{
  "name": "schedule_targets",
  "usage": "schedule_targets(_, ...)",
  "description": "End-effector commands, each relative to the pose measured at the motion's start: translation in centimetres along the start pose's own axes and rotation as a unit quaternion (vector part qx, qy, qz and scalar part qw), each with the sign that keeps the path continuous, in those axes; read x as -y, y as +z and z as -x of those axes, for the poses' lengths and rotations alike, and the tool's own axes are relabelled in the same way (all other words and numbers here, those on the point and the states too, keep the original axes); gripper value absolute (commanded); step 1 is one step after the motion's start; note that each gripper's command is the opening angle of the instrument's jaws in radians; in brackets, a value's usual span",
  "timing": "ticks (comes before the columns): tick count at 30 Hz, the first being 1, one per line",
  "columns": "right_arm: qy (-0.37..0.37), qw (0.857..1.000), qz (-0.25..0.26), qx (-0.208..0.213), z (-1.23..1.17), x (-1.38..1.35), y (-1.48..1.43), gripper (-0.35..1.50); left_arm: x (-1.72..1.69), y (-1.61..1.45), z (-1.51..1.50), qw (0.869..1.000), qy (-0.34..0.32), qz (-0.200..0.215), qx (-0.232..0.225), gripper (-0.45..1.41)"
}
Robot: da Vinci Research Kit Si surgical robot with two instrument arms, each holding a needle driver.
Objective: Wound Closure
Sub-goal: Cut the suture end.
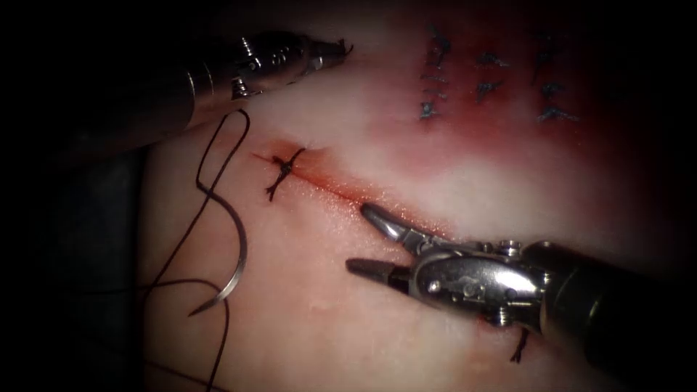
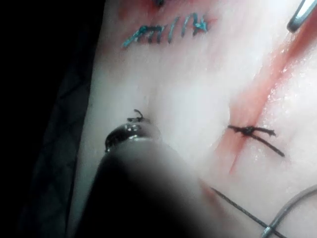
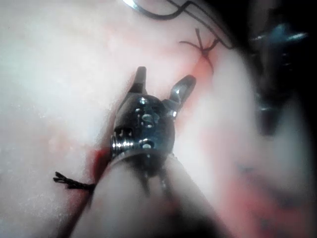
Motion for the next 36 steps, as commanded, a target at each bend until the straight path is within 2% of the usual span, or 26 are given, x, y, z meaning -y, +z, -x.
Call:
schedule_targets(1, -0.001, 1.0, 0.0, -0.001, 0.02, 0.01, 0.06, 1.48, 0.06, 0.07, -0.02, 1.0, -0.002, -0.007, 0.006, 0.57)
schedule_targets(2, -0.001, 1.0, -0.001, -0.001, 0.02, 0.01, 0.05, 1.48, 0.09, 0.04, 0.02, 1.0, 0.001, -0.01, 0.017, 0.66)
schedule_targets(9, 0.002, 1.0, 0.0, 0.003, 0.03, 0.01, 0.01, 1.48, 0.13, -0.23, 0.15, 0.997, 0.008, 0.006, 0.079, 0.68)
schedule_targets(20, 0.003, 1.0, 0.003, 0.009, 0.03, 0.03, -0.01, 1.48, 0.39, -0.79, 0.4, 0.997, 0.007, 0.011, 0.076, 0.71)
schedule_targets(25, 0.003, 1.0, 0.004, 0.009, 0.02, 0.05, -0.01, 1.48, 0.43, -0.93, 0.45, 0.998, -0.017, -0.001, 0.064, 0.7)
schedule_targets(29, 0.003, 1.0, 0.004, 0.009, 0.01, 0.06, -0.02, 1.48, 0.46, -0.99, 0.44, 0.998, -0.055, 0.002, 0.011, 0.72)
schedule_targets(32, 0.003, 1.0, 0.004, 0.01, 0.01, 0.06, 0.0, 1.48, 0.46, -1.02, 0.38, 0.994, -0.09, 0.013, -0.06, 0.72)
schedule_targets(33, 0.003, 1.0, 0.004, 0.01, 0.01, 0.06, 0.0, 1.48, 0.44, -1.04, 0.33, 0.989, -0.118, 0.029, -0.087, 0.76)
schedule_targets(36, 0.003, 1.0, 0.004, 0.01, 0.01, 0.06, 0.0, 1.48, 0.42, -1.06, 0.28, 0.982, -0.149, 0.051, -0.104, 0.78)
